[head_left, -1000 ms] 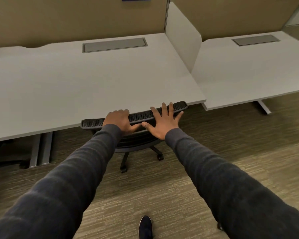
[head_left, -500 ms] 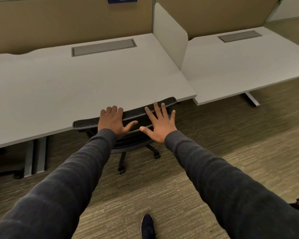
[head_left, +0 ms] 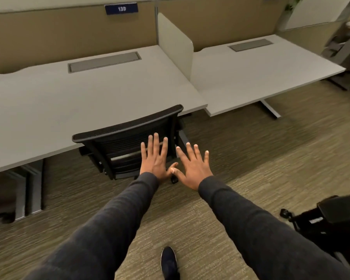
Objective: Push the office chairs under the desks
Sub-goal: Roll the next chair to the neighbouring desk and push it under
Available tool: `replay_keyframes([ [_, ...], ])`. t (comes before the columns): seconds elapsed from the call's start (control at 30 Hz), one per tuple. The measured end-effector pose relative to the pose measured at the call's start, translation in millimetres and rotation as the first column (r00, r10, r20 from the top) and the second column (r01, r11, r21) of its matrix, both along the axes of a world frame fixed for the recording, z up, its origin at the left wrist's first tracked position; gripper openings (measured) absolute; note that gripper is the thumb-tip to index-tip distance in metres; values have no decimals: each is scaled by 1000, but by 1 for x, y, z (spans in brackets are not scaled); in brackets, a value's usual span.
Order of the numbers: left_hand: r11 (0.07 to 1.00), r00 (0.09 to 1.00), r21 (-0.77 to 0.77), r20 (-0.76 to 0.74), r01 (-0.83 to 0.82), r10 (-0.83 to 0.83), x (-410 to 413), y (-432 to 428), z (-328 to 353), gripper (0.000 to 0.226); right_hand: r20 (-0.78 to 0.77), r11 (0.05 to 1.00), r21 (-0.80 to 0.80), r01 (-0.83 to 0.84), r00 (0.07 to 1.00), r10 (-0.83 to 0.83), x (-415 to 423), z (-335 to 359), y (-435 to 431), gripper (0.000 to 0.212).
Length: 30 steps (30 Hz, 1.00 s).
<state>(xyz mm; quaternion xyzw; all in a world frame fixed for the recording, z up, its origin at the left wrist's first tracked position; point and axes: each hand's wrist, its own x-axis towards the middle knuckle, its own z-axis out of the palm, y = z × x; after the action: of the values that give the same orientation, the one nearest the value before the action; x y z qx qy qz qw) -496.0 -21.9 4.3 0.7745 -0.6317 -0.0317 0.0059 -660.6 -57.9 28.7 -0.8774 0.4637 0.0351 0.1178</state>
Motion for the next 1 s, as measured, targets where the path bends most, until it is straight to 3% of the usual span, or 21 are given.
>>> replay_keyframes([
  [0.23, 988, 989, 50, -35, 146, -144, -119, 40, -2, 101, -27, 994, -40, 102, 994, -103, -123, 14, 69, 82],
  [0.53, 923, 916, 1, -126, 384, -381, -328, 103, 4, 98, -30, 953, -71, 294, 954, -297, -294, 41, 186, 85],
  [0.7, 891, 868, -49, -209, 451, -451, -417, 112, 4, 96, 28, 910, -192, 368, 929, -370, -355, 71, 204, 89],
  [0.83, 876, 785, -192, -389, 442, -482, -475, 92, 34, 83, 100, 839, -289, 461, 886, -453, -406, 99, 205, 89],
  [1.0, 831, 604, -352, -573, 430, -555, -556, 52, 72, 55, 254, 757, -376, 535, 845, -471, -481, 112, 212, 77],
])
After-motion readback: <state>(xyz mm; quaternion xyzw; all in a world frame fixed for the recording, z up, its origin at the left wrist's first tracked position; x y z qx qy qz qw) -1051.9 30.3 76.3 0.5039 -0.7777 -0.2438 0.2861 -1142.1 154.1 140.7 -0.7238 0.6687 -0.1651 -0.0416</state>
